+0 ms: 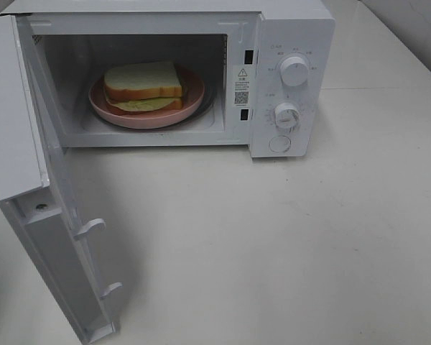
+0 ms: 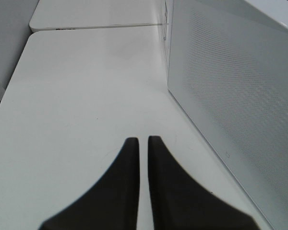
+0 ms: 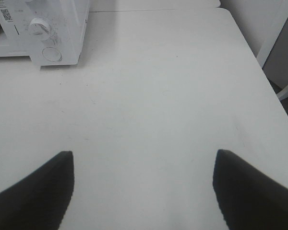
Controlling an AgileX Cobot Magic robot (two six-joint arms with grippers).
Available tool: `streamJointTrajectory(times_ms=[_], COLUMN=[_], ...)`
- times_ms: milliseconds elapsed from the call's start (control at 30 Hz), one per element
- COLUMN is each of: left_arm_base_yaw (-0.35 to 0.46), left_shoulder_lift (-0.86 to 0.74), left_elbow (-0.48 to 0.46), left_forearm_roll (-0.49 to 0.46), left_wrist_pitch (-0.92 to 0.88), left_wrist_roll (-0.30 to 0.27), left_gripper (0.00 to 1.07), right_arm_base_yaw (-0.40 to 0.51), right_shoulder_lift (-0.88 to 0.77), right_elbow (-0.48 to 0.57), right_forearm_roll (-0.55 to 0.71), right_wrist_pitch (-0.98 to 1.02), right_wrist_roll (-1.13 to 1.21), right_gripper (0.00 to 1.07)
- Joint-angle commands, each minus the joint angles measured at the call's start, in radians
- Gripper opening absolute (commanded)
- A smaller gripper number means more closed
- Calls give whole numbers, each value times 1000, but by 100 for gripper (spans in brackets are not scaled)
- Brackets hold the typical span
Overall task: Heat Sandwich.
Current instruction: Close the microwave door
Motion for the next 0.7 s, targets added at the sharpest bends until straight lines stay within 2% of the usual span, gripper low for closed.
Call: streamJointTrajectory(times_ms=[33, 300, 333, 467, 667, 700], left_arm_base_yaw=[-3, -3, -3, -3, -3, -3], left_shoulder_lift=[83, 242, 242, 380, 466, 516], left_elbow=[39, 88, 88, 92, 92, 92], left_forearm_roll=[0, 0, 0, 0, 0, 0], left_wrist_pitch=[-175, -462, -462, -654, -805, -881], left_wrist_roll=[1, 1, 1, 1, 1, 1], left_gripper=[0, 0, 0, 0, 0, 0], right_arm_base_yaw=[-7, -7, -7, -7, -7, -7], right_shoulder_lift=[-28, -28, -28, -28, -28, -28], right_elbow=[2, 2, 2, 2, 2, 2], right_forearm_roll=[2, 2, 2, 2, 2, 2], right_wrist_pitch=[-11, -11, -11, -11, -11, -11], right_wrist_roll=[-9, -9, -9, -9, -9, -9], right_gripper=[76, 76, 76, 76, 76, 76])
